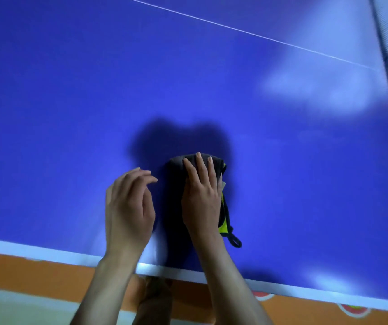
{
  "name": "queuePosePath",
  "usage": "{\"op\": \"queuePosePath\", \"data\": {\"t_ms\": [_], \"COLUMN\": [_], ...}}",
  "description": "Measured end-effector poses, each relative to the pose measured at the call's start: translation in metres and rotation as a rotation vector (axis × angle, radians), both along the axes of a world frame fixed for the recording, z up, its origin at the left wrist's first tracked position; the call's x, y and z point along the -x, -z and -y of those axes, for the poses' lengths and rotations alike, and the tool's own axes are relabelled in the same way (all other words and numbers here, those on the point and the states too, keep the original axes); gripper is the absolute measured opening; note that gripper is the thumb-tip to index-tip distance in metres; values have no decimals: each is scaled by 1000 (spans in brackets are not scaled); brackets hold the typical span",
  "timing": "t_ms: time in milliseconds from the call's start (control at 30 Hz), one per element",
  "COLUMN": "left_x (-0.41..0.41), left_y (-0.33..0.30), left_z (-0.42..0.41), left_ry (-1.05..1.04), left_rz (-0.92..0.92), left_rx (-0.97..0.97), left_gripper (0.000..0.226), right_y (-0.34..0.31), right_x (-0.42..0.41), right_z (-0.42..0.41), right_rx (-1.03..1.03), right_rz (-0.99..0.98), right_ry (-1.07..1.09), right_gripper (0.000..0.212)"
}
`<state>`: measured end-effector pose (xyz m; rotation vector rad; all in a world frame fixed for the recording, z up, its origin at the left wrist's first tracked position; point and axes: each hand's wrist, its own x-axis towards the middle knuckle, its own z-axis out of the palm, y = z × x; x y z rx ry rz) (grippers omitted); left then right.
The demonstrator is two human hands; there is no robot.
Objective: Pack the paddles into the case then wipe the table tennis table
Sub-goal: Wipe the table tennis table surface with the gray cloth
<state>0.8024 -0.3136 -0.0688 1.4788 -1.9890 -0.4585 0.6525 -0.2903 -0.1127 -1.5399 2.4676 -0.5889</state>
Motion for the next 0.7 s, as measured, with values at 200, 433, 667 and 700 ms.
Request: {"op": "queuePosePath", "data": {"t_ms": [200, 433, 667, 700], "left_x": [70, 172, 278, 291], "left_y": [6, 11, 11, 11], "left_z": [-8, -47, -83, -88], "left_ry": [123, 221, 267, 275], "left_rz": [6, 27, 88, 101], "left_rx": [36, -3, -81, -95], "left_gripper": [31, 27, 23, 23], "right_y": [5, 5, 2, 3], "right_x": [79, 194, 316, 333], "right_z": [-41, -106, -174, -184], "right_rx": [52, 121, 126, 127], "right_rz": [23, 35, 46, 49], "right_ry": [37, 80, 134, 137], "right_gripper": [47, 44, 46, 46]}}
